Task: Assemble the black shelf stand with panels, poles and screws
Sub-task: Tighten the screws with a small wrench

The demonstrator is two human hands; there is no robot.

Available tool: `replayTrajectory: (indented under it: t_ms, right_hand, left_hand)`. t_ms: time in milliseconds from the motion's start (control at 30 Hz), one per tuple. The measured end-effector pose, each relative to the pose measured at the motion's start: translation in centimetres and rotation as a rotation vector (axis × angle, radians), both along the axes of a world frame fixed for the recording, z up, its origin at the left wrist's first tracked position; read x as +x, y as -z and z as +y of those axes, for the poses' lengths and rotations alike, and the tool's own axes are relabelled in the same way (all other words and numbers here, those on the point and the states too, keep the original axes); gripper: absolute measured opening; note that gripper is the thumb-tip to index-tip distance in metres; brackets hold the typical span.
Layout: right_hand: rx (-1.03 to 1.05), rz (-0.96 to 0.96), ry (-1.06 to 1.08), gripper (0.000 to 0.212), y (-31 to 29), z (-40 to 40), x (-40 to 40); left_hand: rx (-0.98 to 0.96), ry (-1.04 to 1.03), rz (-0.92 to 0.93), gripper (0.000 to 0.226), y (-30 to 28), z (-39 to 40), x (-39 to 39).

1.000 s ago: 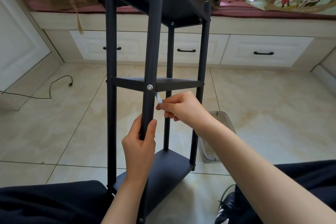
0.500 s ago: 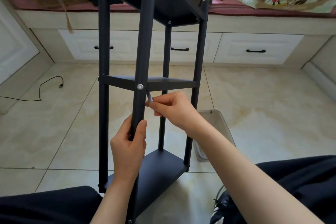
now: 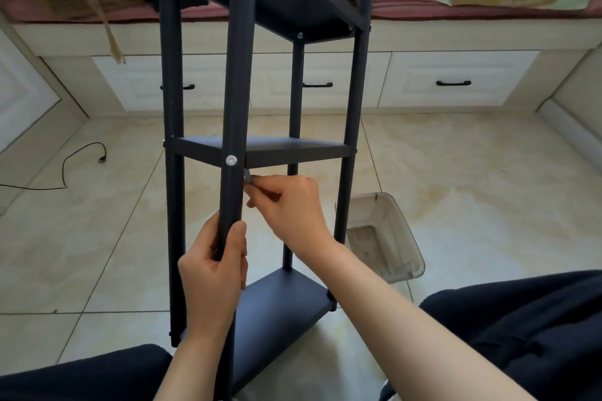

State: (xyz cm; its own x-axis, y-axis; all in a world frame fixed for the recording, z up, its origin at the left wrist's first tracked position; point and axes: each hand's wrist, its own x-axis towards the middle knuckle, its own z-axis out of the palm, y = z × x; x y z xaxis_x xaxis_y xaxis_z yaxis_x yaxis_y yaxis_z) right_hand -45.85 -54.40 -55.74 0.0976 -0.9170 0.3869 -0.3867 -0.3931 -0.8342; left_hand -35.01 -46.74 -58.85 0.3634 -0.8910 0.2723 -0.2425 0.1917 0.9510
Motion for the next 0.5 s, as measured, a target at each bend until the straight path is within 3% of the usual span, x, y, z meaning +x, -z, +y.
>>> replayTrajectory:
  t_ms: [233,500]
  right_hand:
    - [-0.144,-0.142,0.086,0.017,2.2,-0.4,2.4]
    - [-0.12,-0.232,0.119,0.02,2.5,-0.6,3.5]
  left_hand:
    - [-0.063,-0.055,-0.116,0.048,0.7,0.0,0.6]
    - [-0.081,-0.039,-0.127,0.047,0.7,-0.1,0.9]
